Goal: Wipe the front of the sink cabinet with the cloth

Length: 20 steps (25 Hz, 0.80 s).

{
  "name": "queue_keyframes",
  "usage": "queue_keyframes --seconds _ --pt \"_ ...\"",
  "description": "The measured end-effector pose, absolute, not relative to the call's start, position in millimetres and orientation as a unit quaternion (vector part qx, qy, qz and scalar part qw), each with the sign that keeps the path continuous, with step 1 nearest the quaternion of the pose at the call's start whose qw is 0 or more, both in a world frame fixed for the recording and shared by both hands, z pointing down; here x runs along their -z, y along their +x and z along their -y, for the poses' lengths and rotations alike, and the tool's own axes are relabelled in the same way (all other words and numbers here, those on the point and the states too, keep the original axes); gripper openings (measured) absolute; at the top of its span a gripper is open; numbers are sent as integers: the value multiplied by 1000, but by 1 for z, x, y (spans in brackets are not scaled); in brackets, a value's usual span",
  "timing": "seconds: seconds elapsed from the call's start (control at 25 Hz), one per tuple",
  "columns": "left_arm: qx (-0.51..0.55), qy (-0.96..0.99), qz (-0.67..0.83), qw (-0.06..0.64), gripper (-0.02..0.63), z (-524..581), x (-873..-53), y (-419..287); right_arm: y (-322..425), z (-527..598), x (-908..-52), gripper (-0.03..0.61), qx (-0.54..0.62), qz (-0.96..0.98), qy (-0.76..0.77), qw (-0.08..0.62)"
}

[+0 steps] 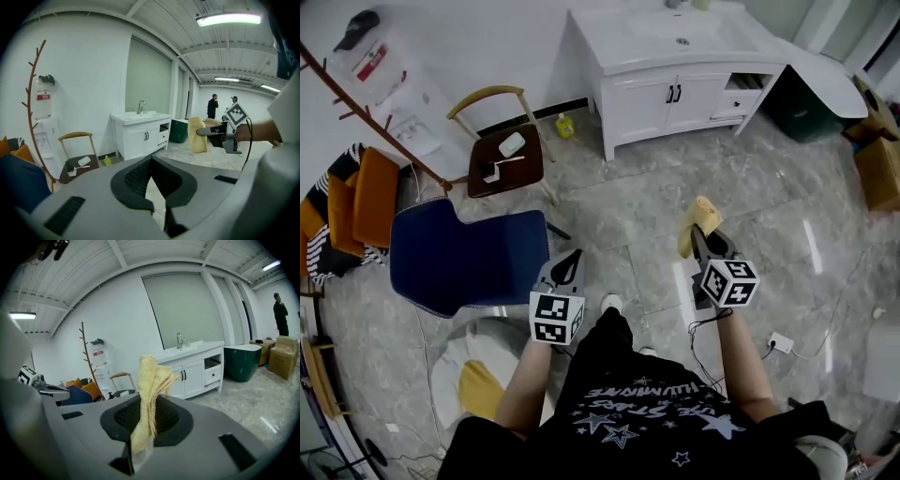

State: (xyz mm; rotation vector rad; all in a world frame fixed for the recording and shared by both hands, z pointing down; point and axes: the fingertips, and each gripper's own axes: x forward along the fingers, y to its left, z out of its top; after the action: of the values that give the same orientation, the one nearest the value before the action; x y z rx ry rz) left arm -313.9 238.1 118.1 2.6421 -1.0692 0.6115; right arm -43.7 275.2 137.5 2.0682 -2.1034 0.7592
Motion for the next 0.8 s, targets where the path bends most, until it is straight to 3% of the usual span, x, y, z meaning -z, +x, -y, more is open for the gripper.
queue_keyframes --seconds 0.32,0.8 --pt "-208 917 322 114 15 -124 -119 -281 -29 -173 -117 62 -240 679 692 45" --pt "-214 898 366 121 15 -40 -122 -193 87 -71 -141 61 -254 690 677 38"
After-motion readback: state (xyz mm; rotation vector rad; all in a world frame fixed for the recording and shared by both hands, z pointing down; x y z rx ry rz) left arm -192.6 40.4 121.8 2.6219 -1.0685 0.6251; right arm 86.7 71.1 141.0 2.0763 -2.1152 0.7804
